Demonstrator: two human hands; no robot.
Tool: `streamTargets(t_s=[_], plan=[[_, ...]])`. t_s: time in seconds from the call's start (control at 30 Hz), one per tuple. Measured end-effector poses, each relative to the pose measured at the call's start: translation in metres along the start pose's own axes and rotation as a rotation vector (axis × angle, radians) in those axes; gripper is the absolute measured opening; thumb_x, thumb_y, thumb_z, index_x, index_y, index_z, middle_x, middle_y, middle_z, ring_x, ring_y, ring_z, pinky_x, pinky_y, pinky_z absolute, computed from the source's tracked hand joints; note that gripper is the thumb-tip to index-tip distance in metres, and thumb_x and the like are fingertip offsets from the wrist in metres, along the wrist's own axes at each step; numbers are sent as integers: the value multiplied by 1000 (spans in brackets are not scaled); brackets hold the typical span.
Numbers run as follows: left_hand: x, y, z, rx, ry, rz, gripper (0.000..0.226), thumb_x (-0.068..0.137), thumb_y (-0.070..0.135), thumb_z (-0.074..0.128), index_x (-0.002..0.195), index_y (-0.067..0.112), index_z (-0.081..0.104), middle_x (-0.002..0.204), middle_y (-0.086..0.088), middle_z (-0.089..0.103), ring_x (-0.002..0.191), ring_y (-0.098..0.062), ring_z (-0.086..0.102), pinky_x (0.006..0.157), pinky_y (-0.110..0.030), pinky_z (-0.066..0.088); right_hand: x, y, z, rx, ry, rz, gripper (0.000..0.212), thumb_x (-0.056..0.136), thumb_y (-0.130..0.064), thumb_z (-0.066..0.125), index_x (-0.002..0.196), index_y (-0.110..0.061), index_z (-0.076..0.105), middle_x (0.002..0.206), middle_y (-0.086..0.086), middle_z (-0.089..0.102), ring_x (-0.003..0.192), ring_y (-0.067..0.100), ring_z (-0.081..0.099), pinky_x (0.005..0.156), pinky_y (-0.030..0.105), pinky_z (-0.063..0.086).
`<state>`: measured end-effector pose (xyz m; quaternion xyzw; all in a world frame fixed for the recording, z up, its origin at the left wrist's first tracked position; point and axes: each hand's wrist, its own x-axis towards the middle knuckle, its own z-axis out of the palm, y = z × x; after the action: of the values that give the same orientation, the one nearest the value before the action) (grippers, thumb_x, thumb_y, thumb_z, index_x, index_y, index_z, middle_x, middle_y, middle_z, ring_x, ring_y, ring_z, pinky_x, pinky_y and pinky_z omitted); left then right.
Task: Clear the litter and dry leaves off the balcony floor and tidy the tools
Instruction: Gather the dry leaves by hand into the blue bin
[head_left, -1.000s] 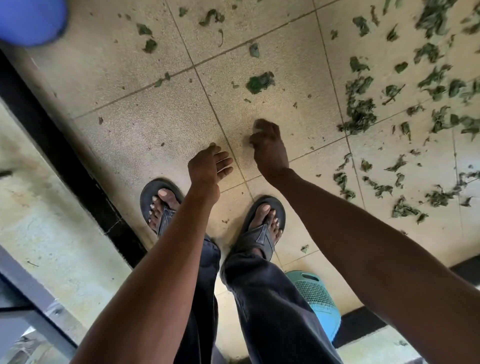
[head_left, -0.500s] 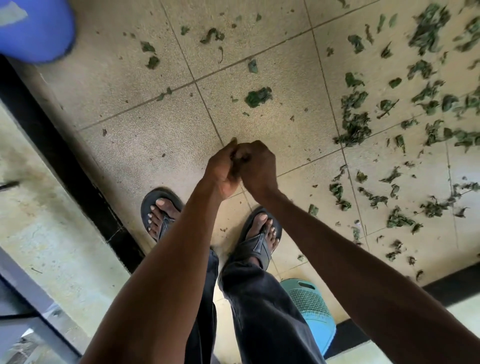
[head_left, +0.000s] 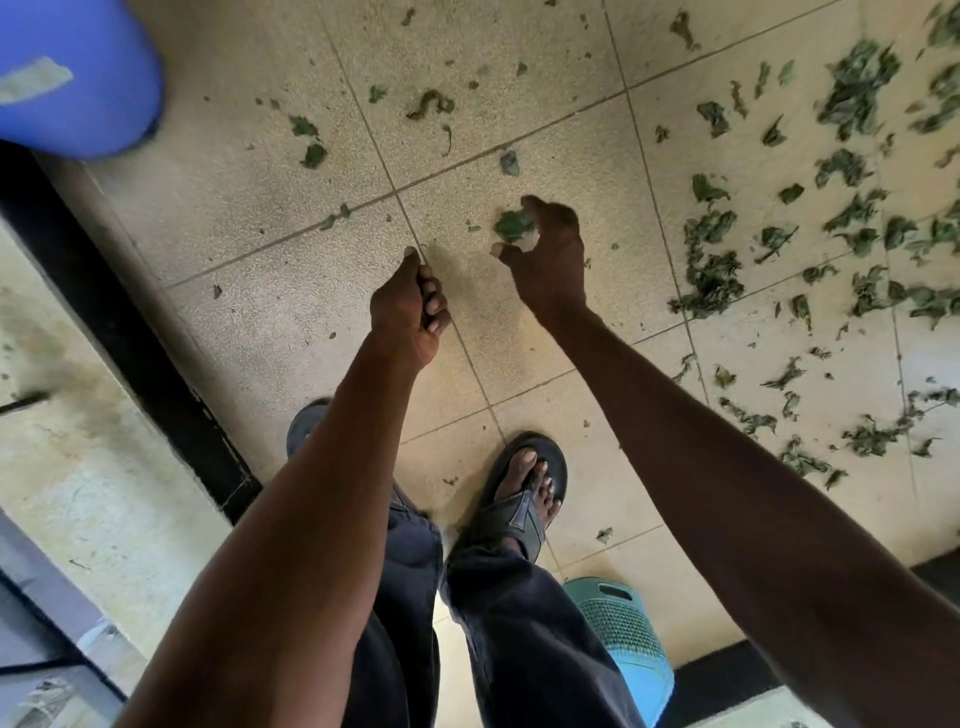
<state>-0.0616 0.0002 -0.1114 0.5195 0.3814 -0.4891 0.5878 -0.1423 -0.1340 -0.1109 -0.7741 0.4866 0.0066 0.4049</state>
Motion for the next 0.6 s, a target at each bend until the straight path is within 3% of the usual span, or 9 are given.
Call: streamTargets(t_s=[0.07, 0.13, 0.3, 0.37, 0.4, 0.47, 0.53, 0.6], plan=[[2, 3, -1, 7, -4, 6, 41, 103, 39, 46, 67, 19, 49, 51, 6, 40, 35, -6, 33, 32, -19, 19, 21, 14, 10, -148, -79, -36, 76, 78, -16, 78, 145, -13, 42, 147, 18, 34, 130, 30, 41, 101, 34, 43], [6, 5, -4, 18, -4, 7, 41, 102, 39, 46, 67, 19, 49, 51, 6, 40, 35, -6, 34, 32, -18, 20, 29, 21, 20, -342, -134, -150, 73, 81, -14, 74, 146, -15, 40, 150, 18, 29, 133, 36, 35, 100, 39, 44], [7, 0, -14, 30, 24, -34, 41, 102, 43, 45, 71, 18, 50, 54, 5, 42, 40, -8, 38, 38, -17, 24, 16, 42, 27, -703, -223, -632, 33, 83, 7, 55, 115, 2, 62, 128, 23, 52, 115, 39, 51, 71, 45, 59], [6, -3, -17, 31, 29, -44, 39, 102, 43, 45, 74, 16, 52, 55, 4, 44, 42, -9, 41, 41, -17, 27, 15, 51, 17, -693, -239, -664, 29, 83, 8, 54, 110, 5, 64, 117, 24, 58, 105, 39, 57, 69, 44, 58], [5, -4, -17, 31, 28, -46, 39, 102, 42, 46, 75, 15, 53, 55, 3, 45, 42, -10, 43, 42, -17, 28, 17, 54, 13, -644, -200, -574, 26, 87, 6, 52, 110, 4, 65, 115, 22, 60, 103, 37, 59, 72, 39, 57], [1, -6, -18, 38, 31, -45, 36, 101, 40, 47, 78, 14, 55, 57, 2, 46, 43, -11, 44, 43, -18, 30, 23, 54, 5, -371, -45, -158, 19, 92, -2, 57, 104, 1, 71, 105, 15, 69, 92, 26, 67, 71, 25, 54], [-6, -5, -16, 47, 21, -48, 35, 101, 38, 48, 79, 13, 56, 57, 1, 46, 45, -11, 44, 44, -18, 30, 27, 44, -7, 82, 84, 271, 10, 82, -4, 71, 91, -4, 77, 88, 11, 75, 81, 23, 72, 76, 30, 58], [-16, -1, -13, 58, 6, -48, 34, 101, 37, 49, 79, 12, 57, 58, 1, 46, 47, -12, 44, 44, -19, 30, 16, 16, -20, 500, 1, 470, 8, 76, 2, 75, 84, 0, 75, 81, 14, 74, 78, 27, 73, 80, 38, 59]])
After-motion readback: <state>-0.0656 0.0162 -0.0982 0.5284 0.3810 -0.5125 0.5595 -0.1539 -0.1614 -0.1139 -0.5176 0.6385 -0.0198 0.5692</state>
